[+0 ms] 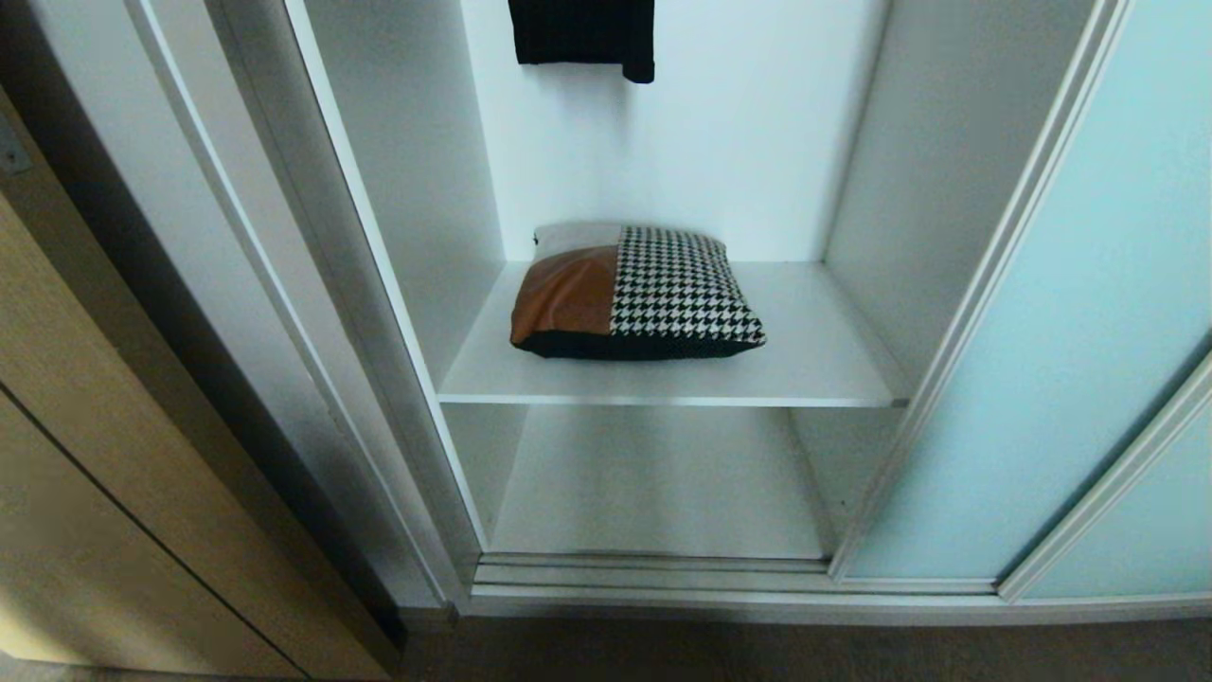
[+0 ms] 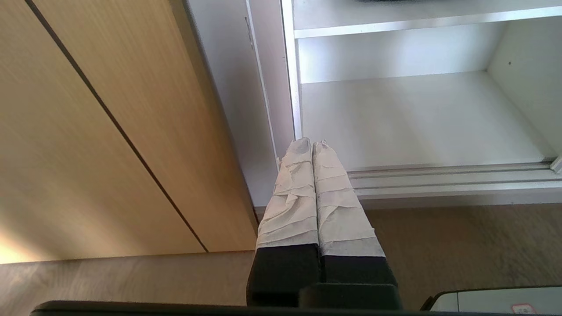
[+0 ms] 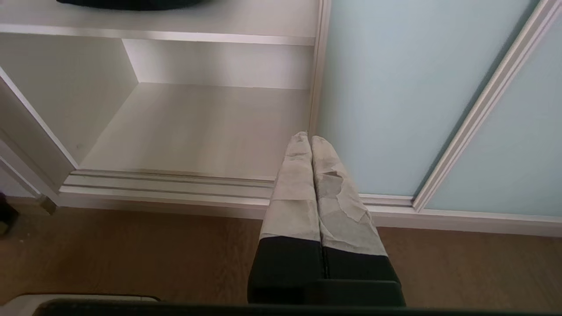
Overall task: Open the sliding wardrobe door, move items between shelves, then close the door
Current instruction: Open the door
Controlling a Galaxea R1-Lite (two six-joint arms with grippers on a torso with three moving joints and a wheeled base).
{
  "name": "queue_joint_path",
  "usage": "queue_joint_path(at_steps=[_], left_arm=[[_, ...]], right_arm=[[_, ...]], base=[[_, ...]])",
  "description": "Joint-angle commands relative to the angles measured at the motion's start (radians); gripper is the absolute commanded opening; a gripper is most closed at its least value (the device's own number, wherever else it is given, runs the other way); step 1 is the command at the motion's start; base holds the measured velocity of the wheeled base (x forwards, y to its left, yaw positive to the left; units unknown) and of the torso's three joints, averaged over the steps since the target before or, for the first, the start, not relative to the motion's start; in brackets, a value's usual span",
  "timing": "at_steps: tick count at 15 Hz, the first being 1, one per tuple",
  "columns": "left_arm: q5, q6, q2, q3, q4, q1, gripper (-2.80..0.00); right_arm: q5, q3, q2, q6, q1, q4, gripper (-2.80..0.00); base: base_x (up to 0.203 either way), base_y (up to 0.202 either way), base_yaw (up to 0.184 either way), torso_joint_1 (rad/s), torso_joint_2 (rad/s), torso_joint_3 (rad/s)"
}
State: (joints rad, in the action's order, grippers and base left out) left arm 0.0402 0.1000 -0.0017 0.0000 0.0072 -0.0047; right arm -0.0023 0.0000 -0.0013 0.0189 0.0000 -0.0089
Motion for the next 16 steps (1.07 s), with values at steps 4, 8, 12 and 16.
queue_joint_path(at_steps=[4,8,12,16], left_arm=[[0.001,0.0,0.002,0.0,0.0,0.0,-2.8],[0.0,0.0,0.002,0.0,0.0,0.0,-2.8],[0.0,0.0,0.002,0.0,0.0,0.0,-2.8],[0.0,0.0,0.002,0.0,0.0,0.0,-2.8]], right_arm=[[0.001,0.0,0.003,-0.034,0.0,0.01,-2.8],[0.001,0.0,0.0,-0.017,0.0,0.012,-2.8],[-0.002,0.0,0.0,0.003,0.0,0.01,-2.8],[-0.002,0.0,0.0,0.004,0.0,0.01,-2.8]], base=[[0.0,0.0,0.0,0.0,0.0,0.0],[0.0,0.0,0.0,0.0,0.0,0.0],[0.0,0.0,0.0,0.0,0.0,0.0],[0.0,0.0,0.0,0.0,0.0,0.0]])
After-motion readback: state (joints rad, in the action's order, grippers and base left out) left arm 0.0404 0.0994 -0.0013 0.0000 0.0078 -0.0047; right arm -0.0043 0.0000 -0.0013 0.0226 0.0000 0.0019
